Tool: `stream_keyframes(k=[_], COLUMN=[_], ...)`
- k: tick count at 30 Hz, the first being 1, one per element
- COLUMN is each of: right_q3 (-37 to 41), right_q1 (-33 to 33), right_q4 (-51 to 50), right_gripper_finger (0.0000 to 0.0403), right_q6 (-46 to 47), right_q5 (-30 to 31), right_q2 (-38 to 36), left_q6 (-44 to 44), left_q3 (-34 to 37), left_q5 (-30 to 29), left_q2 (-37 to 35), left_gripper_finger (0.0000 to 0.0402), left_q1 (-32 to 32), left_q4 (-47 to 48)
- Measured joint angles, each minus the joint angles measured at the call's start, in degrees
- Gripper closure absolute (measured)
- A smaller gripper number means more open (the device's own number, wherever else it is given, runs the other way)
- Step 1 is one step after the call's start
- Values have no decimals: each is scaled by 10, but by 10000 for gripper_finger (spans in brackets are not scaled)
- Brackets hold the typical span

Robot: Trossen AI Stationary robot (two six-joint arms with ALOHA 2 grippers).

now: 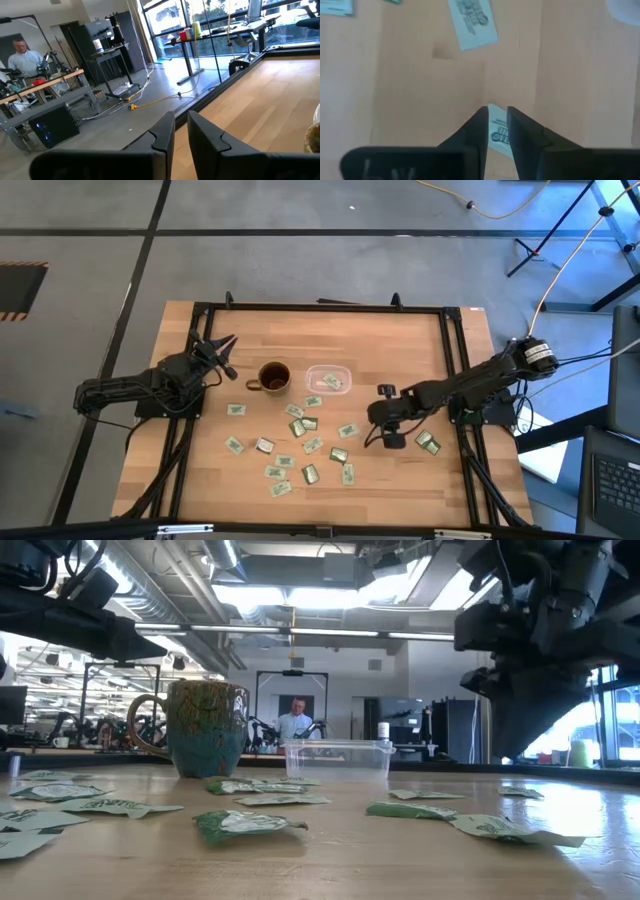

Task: Pick and place items into bin
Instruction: Put the light green stevia pack into the transparent bin

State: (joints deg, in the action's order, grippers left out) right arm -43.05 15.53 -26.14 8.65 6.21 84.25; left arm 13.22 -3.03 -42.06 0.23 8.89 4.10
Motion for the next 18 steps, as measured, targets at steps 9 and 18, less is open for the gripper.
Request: stream_keyframes(k=[9,18], right_q3=[40,92], right_q1=[0,0], right_q4=[77,147], right_gripper_finger=[334,334], right_q6=[-30,-29], right_q5=[-1,2], right_q2=[0,0], left_q6=[0,0], left_q3=[0,0], left_q5=[0,1], left_q2=[0,0], left_gripper_finger=[356,356], left_q1=[0,0], left_q4=[0,0])
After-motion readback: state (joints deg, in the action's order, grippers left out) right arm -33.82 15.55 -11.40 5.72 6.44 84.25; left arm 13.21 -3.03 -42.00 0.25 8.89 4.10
